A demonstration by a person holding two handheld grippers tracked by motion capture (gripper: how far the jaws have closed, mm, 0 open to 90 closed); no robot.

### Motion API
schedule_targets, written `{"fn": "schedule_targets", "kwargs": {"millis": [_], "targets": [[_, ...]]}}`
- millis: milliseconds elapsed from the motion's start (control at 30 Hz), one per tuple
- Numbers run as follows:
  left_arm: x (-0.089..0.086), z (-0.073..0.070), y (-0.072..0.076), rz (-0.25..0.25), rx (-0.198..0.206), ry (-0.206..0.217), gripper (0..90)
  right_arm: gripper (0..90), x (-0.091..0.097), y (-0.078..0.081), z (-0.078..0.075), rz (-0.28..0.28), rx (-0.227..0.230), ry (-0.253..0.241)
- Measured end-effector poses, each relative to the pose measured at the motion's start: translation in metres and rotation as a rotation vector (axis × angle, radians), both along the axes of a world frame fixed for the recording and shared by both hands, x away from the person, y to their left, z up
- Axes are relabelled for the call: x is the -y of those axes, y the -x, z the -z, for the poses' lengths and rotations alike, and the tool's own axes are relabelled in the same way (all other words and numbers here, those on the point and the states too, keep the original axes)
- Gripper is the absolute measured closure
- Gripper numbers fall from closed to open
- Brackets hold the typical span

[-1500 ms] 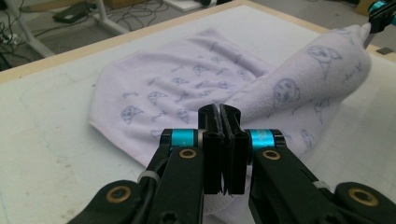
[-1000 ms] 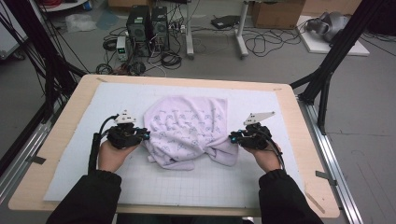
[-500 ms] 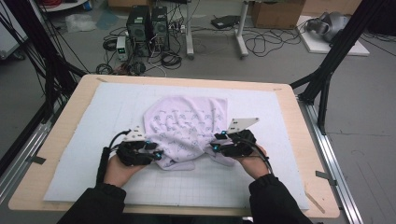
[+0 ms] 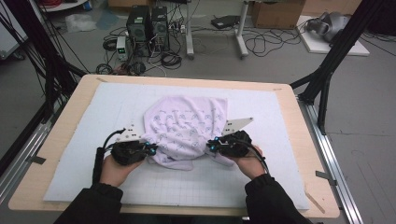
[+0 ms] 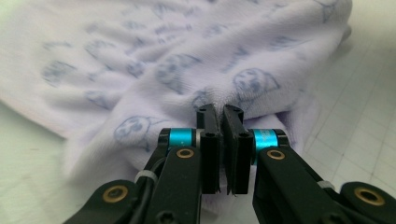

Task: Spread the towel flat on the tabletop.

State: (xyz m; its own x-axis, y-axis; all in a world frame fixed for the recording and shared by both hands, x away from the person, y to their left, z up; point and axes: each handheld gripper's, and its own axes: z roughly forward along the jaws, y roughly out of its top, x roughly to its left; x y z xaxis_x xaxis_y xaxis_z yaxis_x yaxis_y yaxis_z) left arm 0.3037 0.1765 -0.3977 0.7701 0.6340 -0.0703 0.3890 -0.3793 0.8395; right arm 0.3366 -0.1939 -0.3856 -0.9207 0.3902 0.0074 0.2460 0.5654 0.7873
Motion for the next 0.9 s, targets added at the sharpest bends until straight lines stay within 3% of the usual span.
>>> {"fn": "schedule_targets", "kwargs": {"millis": [167,267,333,467,567,667,700,767,900], "targets": [[-0.019,-0.024,0.01,-0.017,0.043,0.029,85.8,84.0,0.017,0.013,-0.015,-0.002,0.012,-0.028],[-0.026,-0.033,0.014,-0.036,0.063,0.027,85.8,84.1,0.028,0.017,-0.021,0.007,0.017,-0.04],[-0.033,-0.037,0.016,-0.046,0.072,0.048,85.9,84.3,0.037,0.018,-0.026,0.016,0.019,-0.056],[-0.034,-0.043,0.017,-0.04,0.078,0.07,86.1,84.8,0.051,0.019,-0.036,0.036,0.025,-0.083],[-0.029,-0.044,0.014,-0.041,0.087,0.044,86.1,84.8,0.052,0.018,-0.04,0.042,0.035,-0.058],[-0.025,-0.039,0.0,-0.067,0.073,0.032,86.0,84.8,0.05,0.01,-0.039,0.075,0.044,-0.035],[-0.021,-0.035,-0.009,-0.085,0.065,-0.001,85.9,84.7,0.049,0.005,-0.037,0.089,0.039,-0.031],[-0.017,-0.027,-0.023,-0.105,0.038,-0.008,85.8,84.7,0.046,-0.01,-0.029,0.132,0.024,-0.035],[-0.006,-0.005,-0.047,-0.128,-0.023,-0.079,84.1,80.9,0.042,-0.037,-0.012,0.209,-0.036,-0.026]]}}
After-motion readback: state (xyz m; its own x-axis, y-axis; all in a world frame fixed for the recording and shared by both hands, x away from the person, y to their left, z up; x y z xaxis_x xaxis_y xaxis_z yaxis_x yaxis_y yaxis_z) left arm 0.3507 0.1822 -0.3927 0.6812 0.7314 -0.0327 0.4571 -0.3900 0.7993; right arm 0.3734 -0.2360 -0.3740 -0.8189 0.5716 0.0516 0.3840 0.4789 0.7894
